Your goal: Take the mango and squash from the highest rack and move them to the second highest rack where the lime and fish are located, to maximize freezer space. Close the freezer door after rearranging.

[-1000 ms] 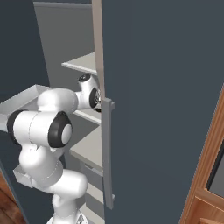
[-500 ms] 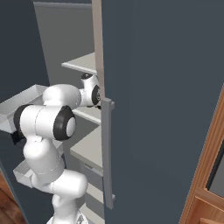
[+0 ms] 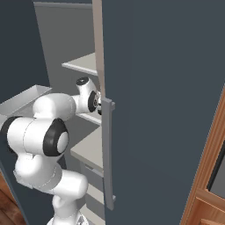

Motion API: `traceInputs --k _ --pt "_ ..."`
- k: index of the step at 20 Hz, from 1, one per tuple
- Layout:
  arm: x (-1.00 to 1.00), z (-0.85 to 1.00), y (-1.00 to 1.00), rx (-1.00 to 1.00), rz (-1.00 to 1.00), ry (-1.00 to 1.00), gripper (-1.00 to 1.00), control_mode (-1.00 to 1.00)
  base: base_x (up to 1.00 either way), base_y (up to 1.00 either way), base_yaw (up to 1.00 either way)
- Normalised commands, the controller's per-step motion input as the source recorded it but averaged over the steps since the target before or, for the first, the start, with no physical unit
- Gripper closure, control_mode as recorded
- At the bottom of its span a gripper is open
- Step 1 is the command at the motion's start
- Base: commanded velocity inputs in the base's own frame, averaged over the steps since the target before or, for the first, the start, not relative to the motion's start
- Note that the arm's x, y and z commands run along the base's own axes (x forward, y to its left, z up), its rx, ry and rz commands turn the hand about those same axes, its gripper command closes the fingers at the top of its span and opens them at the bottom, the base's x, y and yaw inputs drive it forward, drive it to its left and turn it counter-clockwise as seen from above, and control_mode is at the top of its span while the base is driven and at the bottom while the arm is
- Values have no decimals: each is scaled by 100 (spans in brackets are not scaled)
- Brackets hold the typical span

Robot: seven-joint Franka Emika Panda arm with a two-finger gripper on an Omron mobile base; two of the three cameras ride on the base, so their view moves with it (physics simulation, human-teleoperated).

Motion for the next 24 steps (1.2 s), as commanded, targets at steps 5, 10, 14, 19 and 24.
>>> traceInputs --k 5,10,14,19,24 --pt "-77 25 1 0 0 -4 -100 -100 0 0 0" --pt "-95 50 0 1 0 0 -100 -100 0 0 0" --pt "-100 52 0 1 0 0 -100 -100 0 0 0" --pt "-100 35 0 4 0 0 -100 -100 0 0 0" --pt "-100 23 0 2 0 0 -100 -100 0 0 0"
